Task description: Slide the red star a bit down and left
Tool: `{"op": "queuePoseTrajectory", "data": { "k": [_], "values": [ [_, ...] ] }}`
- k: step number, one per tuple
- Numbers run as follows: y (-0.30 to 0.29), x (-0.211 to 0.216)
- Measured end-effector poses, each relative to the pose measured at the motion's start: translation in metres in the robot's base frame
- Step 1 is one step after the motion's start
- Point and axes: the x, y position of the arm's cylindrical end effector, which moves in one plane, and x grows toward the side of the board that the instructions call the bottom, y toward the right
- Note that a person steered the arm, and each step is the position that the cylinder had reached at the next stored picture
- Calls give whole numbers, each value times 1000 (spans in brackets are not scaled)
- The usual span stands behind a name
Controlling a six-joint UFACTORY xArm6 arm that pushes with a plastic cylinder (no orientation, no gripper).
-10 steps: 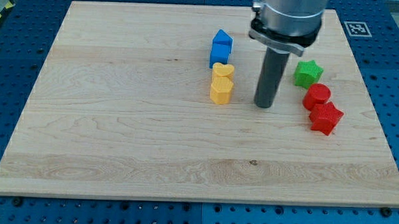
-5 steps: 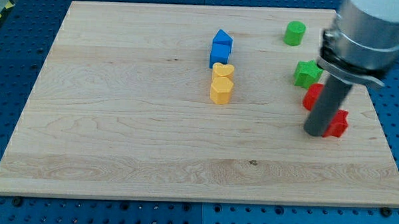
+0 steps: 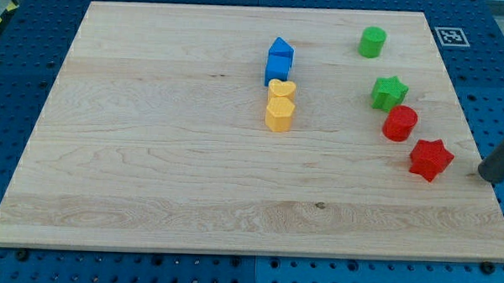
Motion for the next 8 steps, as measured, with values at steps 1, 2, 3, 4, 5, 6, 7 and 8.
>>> {"op": "queuePoseTrajectory", "data": {
  "k": [1,2,3,4,5,6,7,8],
  "values": [
    [-10,0],
    [-18,0],
    [-27,0],
    [-39,0],
    [-50,0],
    [-59,0],
    [-43,0],
    [6,-26]
  ]
}}
